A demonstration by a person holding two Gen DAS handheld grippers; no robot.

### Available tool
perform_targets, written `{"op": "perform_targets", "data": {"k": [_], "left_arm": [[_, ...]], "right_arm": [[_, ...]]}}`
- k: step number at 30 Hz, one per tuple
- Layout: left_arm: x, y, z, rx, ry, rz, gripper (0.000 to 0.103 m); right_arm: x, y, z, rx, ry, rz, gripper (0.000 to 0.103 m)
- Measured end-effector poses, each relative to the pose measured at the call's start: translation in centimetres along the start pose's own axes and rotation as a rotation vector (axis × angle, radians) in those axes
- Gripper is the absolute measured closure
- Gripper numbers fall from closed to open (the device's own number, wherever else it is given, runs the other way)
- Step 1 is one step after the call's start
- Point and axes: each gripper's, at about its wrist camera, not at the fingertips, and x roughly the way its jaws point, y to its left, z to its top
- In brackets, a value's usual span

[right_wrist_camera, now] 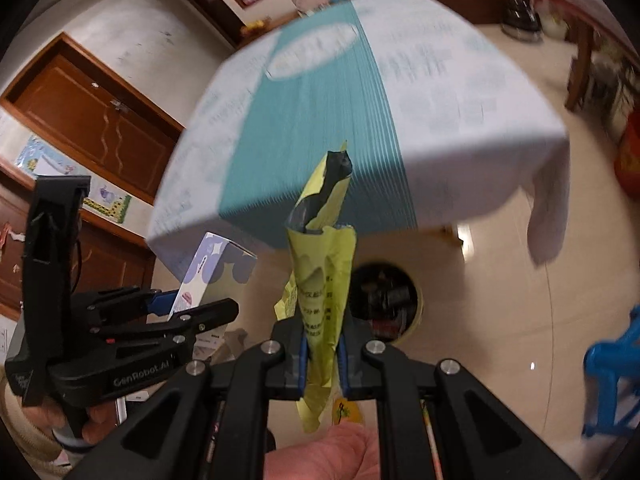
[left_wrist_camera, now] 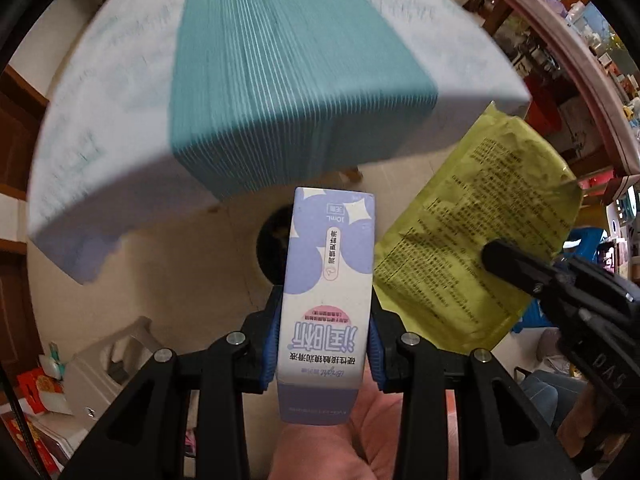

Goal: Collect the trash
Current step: 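Carry the lavender milk box and yellow paper down over the bin with both tools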

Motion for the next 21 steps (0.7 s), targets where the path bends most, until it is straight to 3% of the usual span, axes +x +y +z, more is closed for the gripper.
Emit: {"op": "perform_targets", "data": {"k": [9,21], "left_arm": [[11.2,2.0,-1.0,-0.063,0.038,-0.003,0.069],[22.3,4.9,1.9,-0.142,0.041,0.019,0.068]], "right_arm": [[10.2,-3.9,-3.7,0.094,0.102,-0.079,0.092],[22.0,-8.1,-4.1,0.129,0.157,-0.134,0.092]]}}
